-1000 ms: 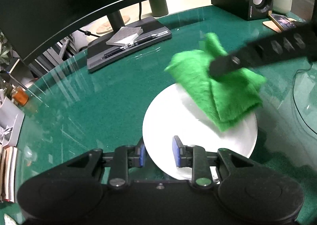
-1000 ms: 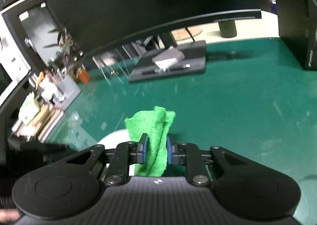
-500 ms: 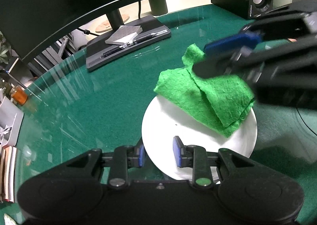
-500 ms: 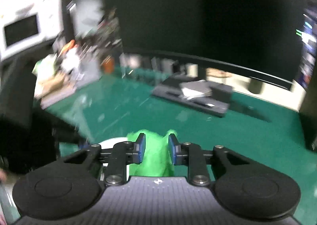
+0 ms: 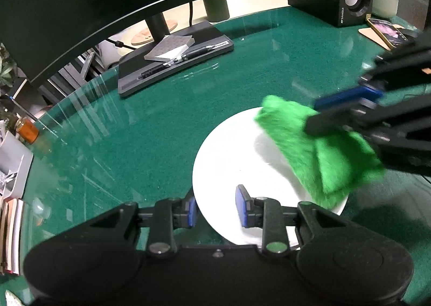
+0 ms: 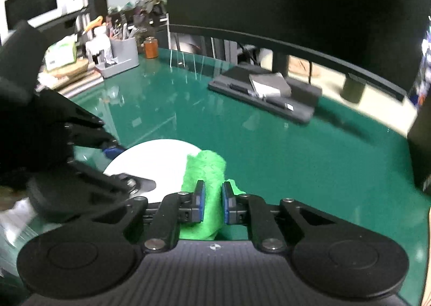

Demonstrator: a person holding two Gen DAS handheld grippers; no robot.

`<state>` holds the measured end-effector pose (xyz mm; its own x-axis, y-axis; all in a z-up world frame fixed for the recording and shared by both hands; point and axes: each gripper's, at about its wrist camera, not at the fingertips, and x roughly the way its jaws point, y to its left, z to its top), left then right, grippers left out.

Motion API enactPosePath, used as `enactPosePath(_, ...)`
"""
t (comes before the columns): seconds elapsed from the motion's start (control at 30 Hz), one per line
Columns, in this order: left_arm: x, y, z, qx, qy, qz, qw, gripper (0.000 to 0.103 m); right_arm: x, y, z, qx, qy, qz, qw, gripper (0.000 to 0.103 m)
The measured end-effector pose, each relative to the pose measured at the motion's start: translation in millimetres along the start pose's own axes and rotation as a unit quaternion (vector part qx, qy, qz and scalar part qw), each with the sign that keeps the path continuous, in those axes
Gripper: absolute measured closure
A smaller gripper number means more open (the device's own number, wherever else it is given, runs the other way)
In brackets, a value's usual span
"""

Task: Clean bowl
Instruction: 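Hold the white bowl with the left gripper while the right gripper wipes the cloth along its rim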

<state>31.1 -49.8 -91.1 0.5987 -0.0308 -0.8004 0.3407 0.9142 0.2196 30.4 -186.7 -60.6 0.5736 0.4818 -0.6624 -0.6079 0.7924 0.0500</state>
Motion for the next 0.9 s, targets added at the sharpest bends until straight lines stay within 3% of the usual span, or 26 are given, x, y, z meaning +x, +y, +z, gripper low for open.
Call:
enactPosePath(0.23,-2,0,-1,-0.014,0.007,0.009,0.9998,0.074,31,-9,16,0.067,-0.003,0.001,0.998,0.088)
enactPosePath(0.37,-2,10,1,-0.030,0.024,-0.006,0.9992,0.075,48,3,29,0.035,-0.013,0.021,0.999,0.085)
enactPosePath(0.67,12,17,17,-0.027,0.019,-0.004,0.9994,0.070,42,-3,32,0.056,-0.016,0.023,0.998,0.087)
enactPosePath(0.9,11,16,14,-0.032,0.016,0.000,0.9994,0.070,8,-10,1,0.110,-0.004,0.009,0.994,0.087)
